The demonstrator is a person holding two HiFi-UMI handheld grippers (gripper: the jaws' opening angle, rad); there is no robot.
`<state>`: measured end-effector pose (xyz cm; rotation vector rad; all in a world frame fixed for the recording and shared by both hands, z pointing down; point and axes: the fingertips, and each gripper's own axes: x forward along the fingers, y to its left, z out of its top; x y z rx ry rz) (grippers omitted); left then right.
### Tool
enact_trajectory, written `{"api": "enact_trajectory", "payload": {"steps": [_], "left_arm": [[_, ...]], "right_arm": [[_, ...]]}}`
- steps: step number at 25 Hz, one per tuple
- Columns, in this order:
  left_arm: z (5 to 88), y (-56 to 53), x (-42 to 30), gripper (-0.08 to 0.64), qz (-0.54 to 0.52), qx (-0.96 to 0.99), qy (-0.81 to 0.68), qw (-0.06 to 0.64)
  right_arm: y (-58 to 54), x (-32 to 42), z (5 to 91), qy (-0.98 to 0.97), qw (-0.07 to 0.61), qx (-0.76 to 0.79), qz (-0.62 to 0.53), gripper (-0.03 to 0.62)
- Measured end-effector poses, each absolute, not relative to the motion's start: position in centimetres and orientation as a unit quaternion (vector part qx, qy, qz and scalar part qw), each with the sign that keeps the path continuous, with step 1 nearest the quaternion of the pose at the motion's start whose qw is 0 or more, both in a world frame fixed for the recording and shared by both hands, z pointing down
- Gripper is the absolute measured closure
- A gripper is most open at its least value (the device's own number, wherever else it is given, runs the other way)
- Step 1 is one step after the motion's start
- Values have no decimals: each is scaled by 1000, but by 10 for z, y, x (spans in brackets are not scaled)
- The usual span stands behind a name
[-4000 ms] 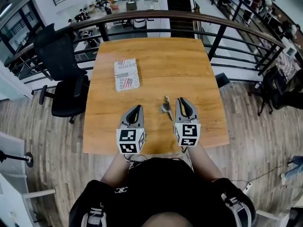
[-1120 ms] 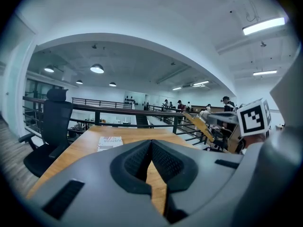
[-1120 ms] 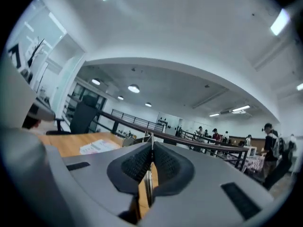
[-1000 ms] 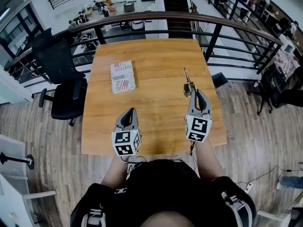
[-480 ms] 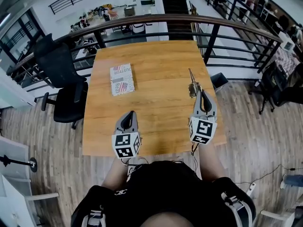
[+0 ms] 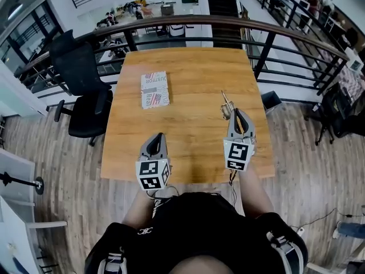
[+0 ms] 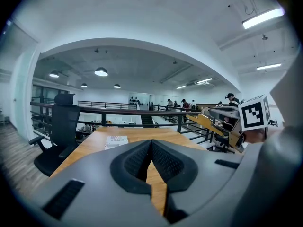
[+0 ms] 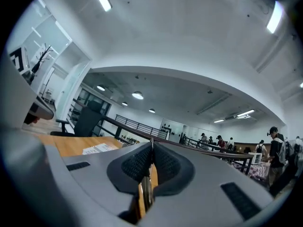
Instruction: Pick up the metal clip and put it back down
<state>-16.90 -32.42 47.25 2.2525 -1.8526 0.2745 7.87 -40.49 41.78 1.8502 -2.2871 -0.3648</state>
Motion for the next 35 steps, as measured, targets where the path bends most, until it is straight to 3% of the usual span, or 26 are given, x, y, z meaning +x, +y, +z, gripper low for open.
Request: {"api": "enact_trajectory", "payload": {"steps": [18, 35], "left_arm": [[483, -290, -248, 548, 93, 690, -706, 126], [484, -280, -278, 548, 94, 670, -725, 128]], "right_arm": [[-436, -47, 562, -797, 280, 469, -257, 568], [-426, -65, 685, -787, 397, 401, -249, 571]]}}
